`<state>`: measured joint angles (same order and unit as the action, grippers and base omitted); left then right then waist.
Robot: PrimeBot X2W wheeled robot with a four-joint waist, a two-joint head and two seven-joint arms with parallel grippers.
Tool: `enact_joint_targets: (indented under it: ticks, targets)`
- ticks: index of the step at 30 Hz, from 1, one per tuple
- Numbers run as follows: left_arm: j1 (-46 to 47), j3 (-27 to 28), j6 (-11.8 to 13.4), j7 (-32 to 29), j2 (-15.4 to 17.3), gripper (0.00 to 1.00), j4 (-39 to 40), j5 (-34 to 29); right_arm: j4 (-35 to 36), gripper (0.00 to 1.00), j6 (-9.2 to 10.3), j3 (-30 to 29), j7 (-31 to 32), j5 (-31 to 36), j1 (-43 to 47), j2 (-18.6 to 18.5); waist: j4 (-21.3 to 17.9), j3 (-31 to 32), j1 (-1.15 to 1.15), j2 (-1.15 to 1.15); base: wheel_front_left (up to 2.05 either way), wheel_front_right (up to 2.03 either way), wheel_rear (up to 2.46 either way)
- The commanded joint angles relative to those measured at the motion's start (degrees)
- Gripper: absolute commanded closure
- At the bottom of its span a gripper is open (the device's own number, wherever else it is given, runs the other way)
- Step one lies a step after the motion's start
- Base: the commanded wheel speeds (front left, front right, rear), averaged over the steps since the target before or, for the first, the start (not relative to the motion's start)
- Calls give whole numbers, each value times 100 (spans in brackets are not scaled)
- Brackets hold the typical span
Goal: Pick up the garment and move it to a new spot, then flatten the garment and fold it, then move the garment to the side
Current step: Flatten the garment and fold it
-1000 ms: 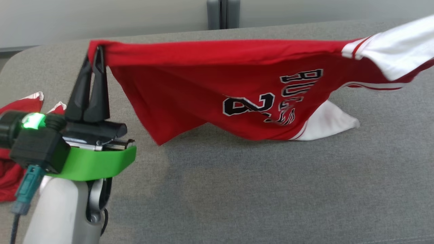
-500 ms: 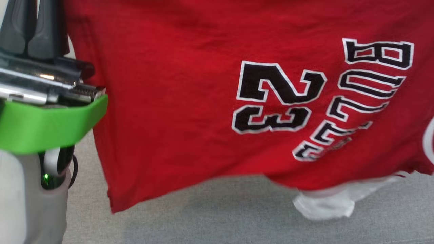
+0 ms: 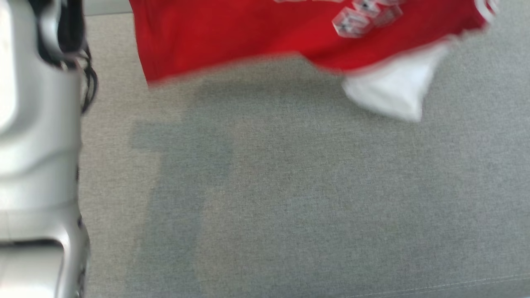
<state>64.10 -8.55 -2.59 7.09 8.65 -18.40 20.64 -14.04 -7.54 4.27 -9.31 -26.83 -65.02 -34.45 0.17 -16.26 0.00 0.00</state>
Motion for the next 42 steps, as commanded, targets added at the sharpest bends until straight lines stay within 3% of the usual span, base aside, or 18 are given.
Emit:
enact_joint_targets:
  ticks: [1, 6, 13, 19, 23, 27, 35, 42]
  targets:
    - [365, 86, -16, 192, 46, 100, -399, 10, -341, 100, 11, 191, -79, -12, -369, 93, -122, -181, 0, 0, 0, 0, 0]
    - [866, 90, -51, 474, 126, 100, -1902, -76, -1534, 100, 11, 824, -225, -94, -1040, 517, -200, -240, 0, 0, 0, 0, 0]
    - [341, 62, -97, 638, 48, 100, -3902, 4, -2961, 100, 11, 1842, -403, -428, -607, 1119, -324, -477, 0, 0, 0, 0, 0]
    - [-167, 324, -136, 718, -81, 100, -5027, 361, -3908, 100, 10, 2406, -517, -933, 102, 1692, -464, -658, 0, 0, 0, 0, 0]
    - [-414, 389, -159, 774, -150, 100, -5259, 472, -4066, 100, 10, 2621, -581, -1241, 526, 1831, -457, -721, 0, 0, 0, 0, 0]
    - [-787, 357, -195, 818, -180, 100, -5243, 421, -3612, 100, 10, 2421, -590, -1459, 1107, 1722, -411, -606, 0, 0, 0, 0, 0]
    - [-2484, 712, -217, 812, -150, 100, -3535, 183, -1909, 100, 11, 1571, -592, -1189, 3214, 1430, -265, -4, 0, 0, 0, 0, 0]
    - [-4154, 745, -84, 812, -167, 100, -2190, -94, -356, 100, 11, 825, -593, -789, 5256, 1523, -203, 539, 0, 0, 0, 0, 0]
